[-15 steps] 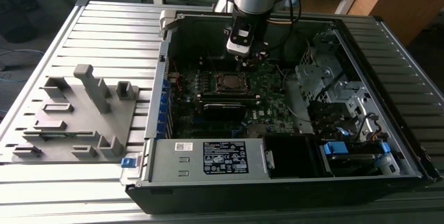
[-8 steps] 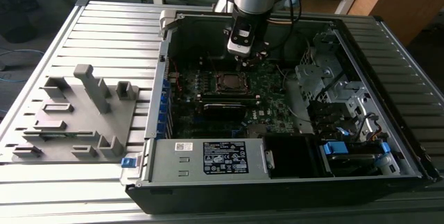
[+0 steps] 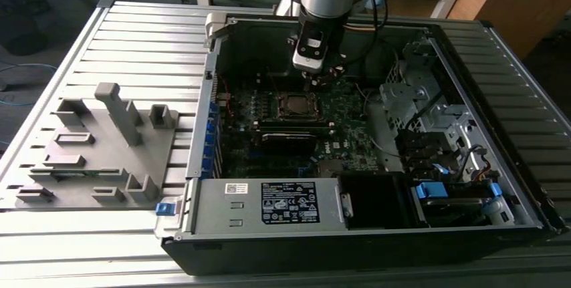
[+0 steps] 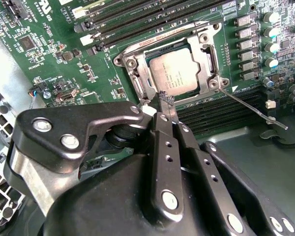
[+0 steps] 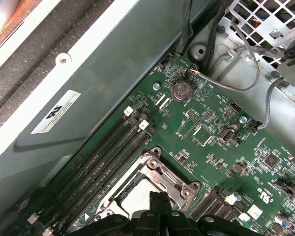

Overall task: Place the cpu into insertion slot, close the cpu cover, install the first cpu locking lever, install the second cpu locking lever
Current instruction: 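Close the cpu cover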

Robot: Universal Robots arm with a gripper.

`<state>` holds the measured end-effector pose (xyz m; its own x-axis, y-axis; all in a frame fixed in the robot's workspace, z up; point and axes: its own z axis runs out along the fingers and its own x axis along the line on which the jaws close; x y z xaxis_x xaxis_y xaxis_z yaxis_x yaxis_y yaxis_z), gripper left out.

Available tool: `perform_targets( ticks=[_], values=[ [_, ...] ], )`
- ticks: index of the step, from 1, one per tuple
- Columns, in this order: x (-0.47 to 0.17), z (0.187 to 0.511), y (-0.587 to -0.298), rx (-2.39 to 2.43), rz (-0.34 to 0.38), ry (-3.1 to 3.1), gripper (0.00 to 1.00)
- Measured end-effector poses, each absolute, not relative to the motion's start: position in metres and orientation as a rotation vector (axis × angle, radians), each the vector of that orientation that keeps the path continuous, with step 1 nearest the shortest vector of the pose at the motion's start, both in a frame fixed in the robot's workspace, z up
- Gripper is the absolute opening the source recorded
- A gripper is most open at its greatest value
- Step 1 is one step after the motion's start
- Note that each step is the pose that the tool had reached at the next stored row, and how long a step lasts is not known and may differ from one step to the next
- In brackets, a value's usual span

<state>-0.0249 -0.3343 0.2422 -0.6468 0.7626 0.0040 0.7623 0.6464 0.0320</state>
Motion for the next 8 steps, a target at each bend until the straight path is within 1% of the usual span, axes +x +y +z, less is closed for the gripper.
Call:
perform_targets(
  ticks=[8],
  values=[
    [-0.0249, 0.2422, -0.3343, 1.309, 0.048, 2.845, 0.1]
  ],
)
